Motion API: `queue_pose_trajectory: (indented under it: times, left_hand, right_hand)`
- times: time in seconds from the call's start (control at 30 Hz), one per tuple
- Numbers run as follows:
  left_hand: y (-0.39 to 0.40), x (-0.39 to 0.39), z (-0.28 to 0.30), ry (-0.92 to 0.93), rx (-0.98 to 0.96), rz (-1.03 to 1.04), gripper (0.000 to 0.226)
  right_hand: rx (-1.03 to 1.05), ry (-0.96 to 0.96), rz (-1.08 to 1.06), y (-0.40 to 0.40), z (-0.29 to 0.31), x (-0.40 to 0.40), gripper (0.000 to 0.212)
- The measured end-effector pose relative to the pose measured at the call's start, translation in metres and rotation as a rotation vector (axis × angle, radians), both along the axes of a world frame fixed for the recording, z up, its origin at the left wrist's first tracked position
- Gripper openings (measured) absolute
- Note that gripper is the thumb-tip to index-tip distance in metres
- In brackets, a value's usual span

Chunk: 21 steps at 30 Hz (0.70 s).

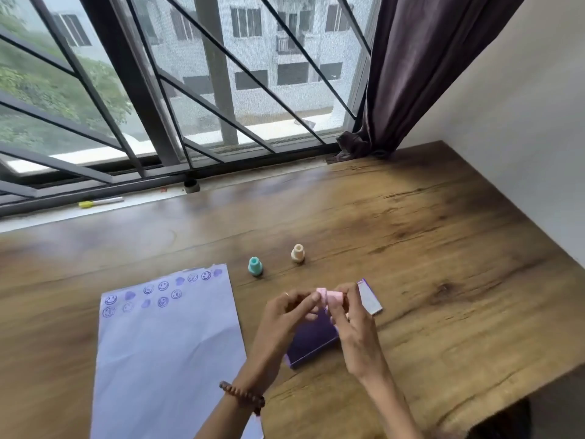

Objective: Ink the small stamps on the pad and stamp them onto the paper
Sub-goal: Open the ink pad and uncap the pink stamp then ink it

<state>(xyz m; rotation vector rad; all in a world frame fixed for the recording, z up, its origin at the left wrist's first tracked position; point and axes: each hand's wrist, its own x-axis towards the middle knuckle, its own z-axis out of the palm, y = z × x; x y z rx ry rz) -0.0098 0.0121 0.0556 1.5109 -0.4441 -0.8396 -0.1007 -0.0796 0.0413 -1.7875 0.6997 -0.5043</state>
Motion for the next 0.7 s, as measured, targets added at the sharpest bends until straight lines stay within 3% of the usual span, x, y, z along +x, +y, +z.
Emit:
queue_pose_trajectory:
  times: [0.07,0.17,0.23,0.3,0.37,0.43,0.57,0.7]
  left_hand:
    - [0.008,-0.001,0.004,-0.003,-0.014,0.014,0.016]
    - [0.018,0.002,0.003,-0.021,-0.006,0.088,0.010]
    - [0.027,0.009,-0.005,-0.215,0.098,0.138,0.012]
    - [0.040,0.017,-0.020,-0.545,0.257,0.115,0.010]
    - [0.050,0.023,-0.034,-0.829,0.425,0.049,0.012]
    - [0.056,0.027,-0.046,-0.971,0.510,0.019,0.019]
    - [0.058,0.024,-0.052,-0.968,0.527,0.010,0.025]
    - [0.062,0.023,-0.055,-0.932,0.483,-0.007,0.041]
  right_hand:
    - [0.080,-0.012,-0.026,0.009,0.001,0.001,0.029]
    - [0.554,-0.109,-0.152,0.020,0.005,0.005,0.028]
    - [0.907,-0.180,-0.219,0.025,0.009,0.005,0.026]
    - [1.110,-0.211,-0.235,0.027,0.010,0.002,0.024]
    - [1.226,-0.224,-0.206,0.028,0.010,-0.003,0.016]
    - [1.304,-0.231,-0.179,0.028,0.008,-0.008,0.016]
    - [1.372,-0.249,-0.182,0.025,0.000,-0.016,0.021]
    - [1.347,-0.295,-0.141,0.022,-0.005,-0.021,0.051]
